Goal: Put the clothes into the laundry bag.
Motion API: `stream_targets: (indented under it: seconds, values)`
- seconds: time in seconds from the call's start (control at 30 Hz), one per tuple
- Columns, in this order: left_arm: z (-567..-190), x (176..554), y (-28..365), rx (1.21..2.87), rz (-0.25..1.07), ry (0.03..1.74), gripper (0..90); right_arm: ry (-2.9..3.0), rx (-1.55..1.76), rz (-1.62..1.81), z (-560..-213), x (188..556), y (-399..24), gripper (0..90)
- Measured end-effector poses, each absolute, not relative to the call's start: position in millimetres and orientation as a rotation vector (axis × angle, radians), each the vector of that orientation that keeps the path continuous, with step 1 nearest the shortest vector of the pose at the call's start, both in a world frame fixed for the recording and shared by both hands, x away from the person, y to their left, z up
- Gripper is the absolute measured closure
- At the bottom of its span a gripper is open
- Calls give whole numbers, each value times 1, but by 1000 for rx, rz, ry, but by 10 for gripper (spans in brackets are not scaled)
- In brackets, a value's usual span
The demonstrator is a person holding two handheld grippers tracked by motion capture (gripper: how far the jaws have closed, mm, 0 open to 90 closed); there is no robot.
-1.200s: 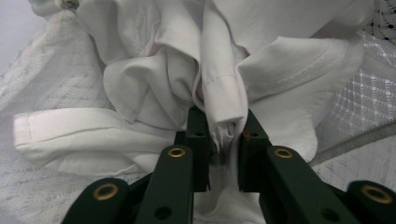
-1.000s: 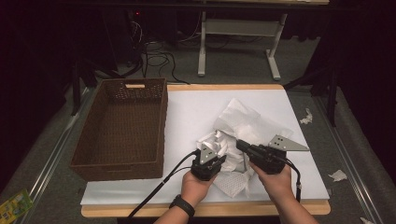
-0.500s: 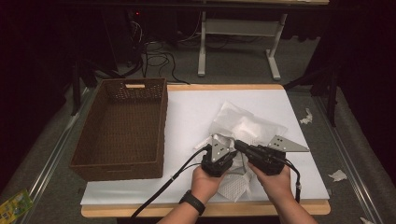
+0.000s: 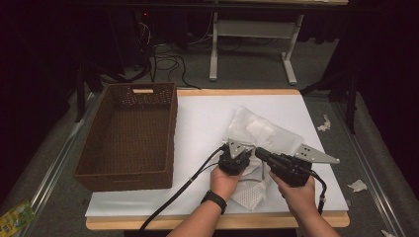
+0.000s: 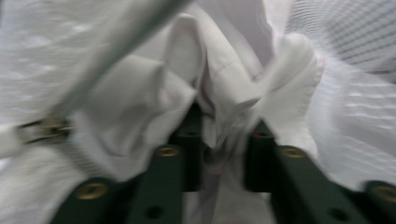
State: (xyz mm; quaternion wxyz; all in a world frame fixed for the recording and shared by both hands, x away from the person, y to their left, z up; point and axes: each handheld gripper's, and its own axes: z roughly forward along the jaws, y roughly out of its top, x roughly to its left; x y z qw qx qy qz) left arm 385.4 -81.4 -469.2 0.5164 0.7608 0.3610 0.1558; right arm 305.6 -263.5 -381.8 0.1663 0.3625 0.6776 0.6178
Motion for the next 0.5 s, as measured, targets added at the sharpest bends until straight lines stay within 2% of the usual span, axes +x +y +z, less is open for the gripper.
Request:
stream_targets:
  seconds: [0.07, 0.13, 0.3, 0.43, 0.5]
  values:
    - [-464, 378, -77, 1830, 330, 828, 512, 1926, 1035, 1762, -383, 307, -265, 897]
    - [-458, 368, -70, 1816, 326, 790, 408, 1933, 1038, 1756, -384, 307, -265, 898]
    - [-450, 343, -36, 1820, 357, 747, 261, 1932, 1039, 1748, -384, 307, -264, 897]
    - [-468, 347, -16, 1883, 339, 805, 246, 1938, 1043, 1736, -385, 308, -261, 898]
    - [-476, 351, -14, 1921, 306, 828, 284, 1944, 1036, 1732, -385, 309, -260, 897]
